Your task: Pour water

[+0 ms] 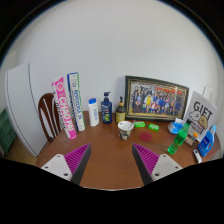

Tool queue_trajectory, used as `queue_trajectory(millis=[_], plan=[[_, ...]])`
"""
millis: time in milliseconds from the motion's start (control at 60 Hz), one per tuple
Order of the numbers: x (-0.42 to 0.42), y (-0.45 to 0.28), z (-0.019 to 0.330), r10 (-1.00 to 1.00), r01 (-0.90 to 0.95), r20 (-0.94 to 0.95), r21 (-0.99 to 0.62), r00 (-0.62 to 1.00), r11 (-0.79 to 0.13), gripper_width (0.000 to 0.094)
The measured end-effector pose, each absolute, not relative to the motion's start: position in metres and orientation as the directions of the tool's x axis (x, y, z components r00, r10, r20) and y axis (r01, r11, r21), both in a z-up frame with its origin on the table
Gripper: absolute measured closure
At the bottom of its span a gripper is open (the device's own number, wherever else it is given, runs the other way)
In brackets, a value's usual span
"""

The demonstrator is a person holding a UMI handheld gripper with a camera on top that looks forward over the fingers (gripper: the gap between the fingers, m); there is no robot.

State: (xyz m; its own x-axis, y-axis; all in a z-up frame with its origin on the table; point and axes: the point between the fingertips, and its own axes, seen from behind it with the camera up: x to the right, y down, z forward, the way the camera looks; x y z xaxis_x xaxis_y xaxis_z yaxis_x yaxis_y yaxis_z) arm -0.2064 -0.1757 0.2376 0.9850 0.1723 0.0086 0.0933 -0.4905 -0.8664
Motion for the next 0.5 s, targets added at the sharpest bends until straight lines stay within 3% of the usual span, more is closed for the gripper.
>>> queue_trajectory(millis=[267,500], plan=[[-0.148,-0.159,0.224,0.104,0.06,0.008,-0.861,0.995,-0.505,0.0079],[-0.032,-0.137,0.189,-0.035,0.011,0.032,-0.871,0.999,-0.492,0.008]])
